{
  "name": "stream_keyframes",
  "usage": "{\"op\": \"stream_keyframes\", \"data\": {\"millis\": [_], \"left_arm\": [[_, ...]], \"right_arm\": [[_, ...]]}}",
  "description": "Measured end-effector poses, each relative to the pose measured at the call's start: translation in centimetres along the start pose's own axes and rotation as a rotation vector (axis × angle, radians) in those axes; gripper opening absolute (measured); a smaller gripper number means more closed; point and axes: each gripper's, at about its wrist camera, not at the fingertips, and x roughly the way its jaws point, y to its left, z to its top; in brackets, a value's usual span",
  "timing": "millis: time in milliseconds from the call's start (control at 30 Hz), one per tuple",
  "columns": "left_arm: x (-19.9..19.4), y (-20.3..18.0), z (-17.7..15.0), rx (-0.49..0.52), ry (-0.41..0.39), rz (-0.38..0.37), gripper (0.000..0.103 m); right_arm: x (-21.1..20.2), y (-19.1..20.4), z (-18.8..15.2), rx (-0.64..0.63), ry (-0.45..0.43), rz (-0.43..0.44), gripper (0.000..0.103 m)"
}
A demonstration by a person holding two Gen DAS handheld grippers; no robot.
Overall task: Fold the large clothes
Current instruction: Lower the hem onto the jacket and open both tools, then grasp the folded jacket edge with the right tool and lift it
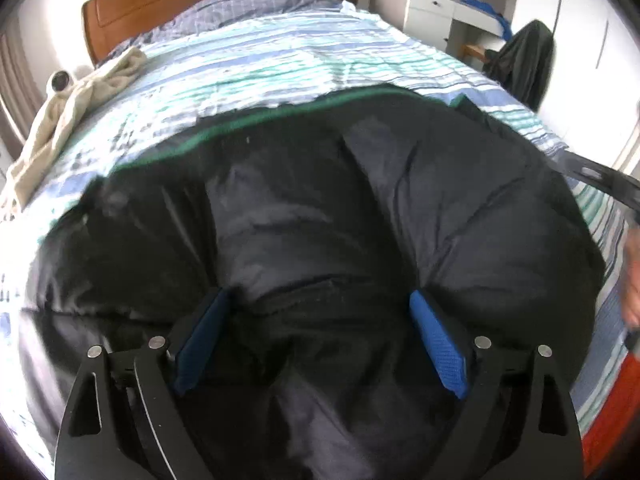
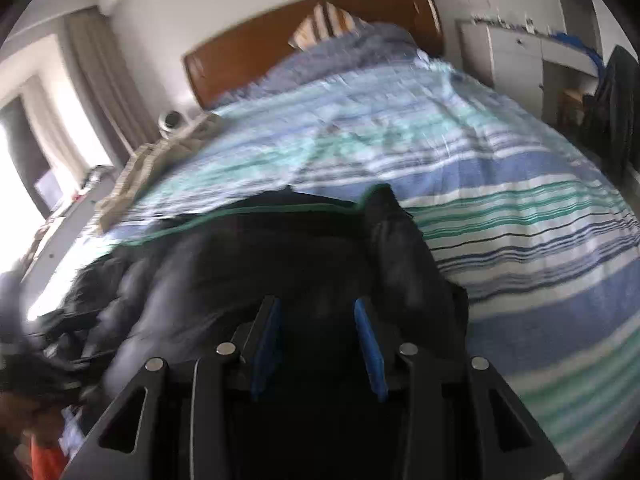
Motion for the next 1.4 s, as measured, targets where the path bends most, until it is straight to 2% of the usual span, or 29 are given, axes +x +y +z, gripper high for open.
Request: {"op": "stream_keyframes", "data": {"millis": [133,233,367,433,500,600,767,967,1100,1233,1400], "left_arm": [[1.4,0.1,-0.4,0.002,-0.019,0.001,0.093],[1.5,0.0,-0.4,-0.001,-0.026,0.002,0.093],[-0.8,-0.3,-0.7,-0.019,-0.016,0.002,0.088],[-2.4,-1.0,-1.7,-0.012,-0.036,-0.016,0.088],[-3.1,-1.6,-2.8,-0.01,-0.054,-0.028,0.088],[-1.9,-2.2,-3.9,0.0,-0.066,-0.002,0.09],[-1.1,-2.3,-3.5,0.004,-0.067,0.013,0.091],[-4.4,-3.0,-4.8,0.011,-0.069,-0.026,0.086],[-3.9,-4.1,-6.7,0.052,-0.083,0.01,0.087],[-2.9,-4.2,-6.8,0.059,-0.087,0.026,0.088],[-3.7,-4.2,-6.9,0.055,-0.083,0.029,0.088]], "right_arm": [[-4.3,1.8,-4.2,0.012,-0.032,0.056,0.04],[-5.7,2.5,-7.5,0.026,-0.024,0.051,0.04],[-7.1,3.2,-10.5,0.052,-0.009,0.055,0.04],[-8.4,3.6,-11.5,0.046,-0.02,0.061,0.04],[-9.2,3.9,-12.0,0.032,-0.028,0.06,0.04],[-10.1,4.2,-13.0,0.016,-0.025,0.066,0.041],[-9.3,4.2,-13.9,0.027,0.005,0.066,0.041],[-9.9,5.1,-14.2,0.021,-0.009,0.085,0.041],[-10.0,5.7,-14.6,0.0,-0.009,0.103,0.042],[-9.0,6.2,-14.8,-0.004,0.023,0.112,0.042],[-8.9,6.5,-15.1,-0.013,0.027,0.12,0.042]]}}
